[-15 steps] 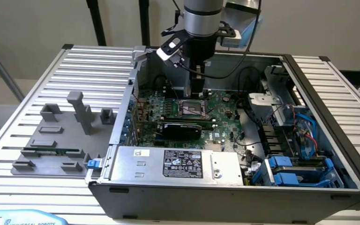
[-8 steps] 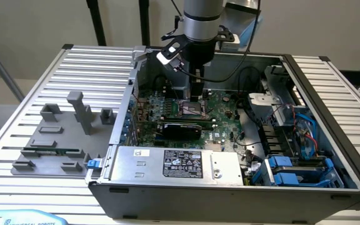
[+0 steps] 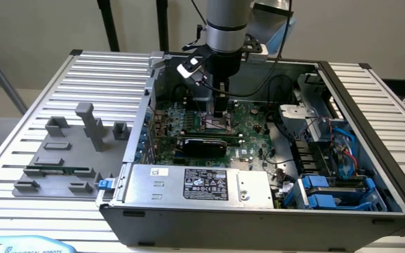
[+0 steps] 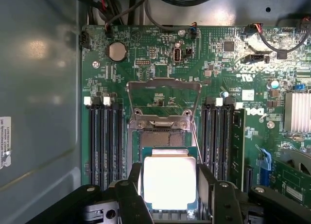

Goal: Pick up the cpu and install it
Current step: 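Place the cpu into insertion slot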

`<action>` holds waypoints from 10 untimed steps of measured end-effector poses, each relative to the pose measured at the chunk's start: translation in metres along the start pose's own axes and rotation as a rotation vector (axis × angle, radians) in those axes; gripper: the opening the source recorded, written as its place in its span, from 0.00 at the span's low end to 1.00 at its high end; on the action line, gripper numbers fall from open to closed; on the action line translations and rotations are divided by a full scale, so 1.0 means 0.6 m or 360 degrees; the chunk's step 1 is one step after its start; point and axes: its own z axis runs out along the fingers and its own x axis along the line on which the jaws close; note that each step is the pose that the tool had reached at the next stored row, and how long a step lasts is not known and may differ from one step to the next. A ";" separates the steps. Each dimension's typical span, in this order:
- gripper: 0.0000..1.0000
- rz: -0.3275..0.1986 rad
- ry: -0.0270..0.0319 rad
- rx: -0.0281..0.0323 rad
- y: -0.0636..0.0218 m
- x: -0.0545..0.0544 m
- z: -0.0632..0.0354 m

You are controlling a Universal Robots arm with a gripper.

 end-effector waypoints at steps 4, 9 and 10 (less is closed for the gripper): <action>0.55 0.0000 0.00006 0.00000 0.001 0.005 0.012; 0.55 -0.0001 0.00022 0.00000 0.002 0.010 0.028; 0.55 -0.0001 0.00023 0.00001 0.002 0.011 0.030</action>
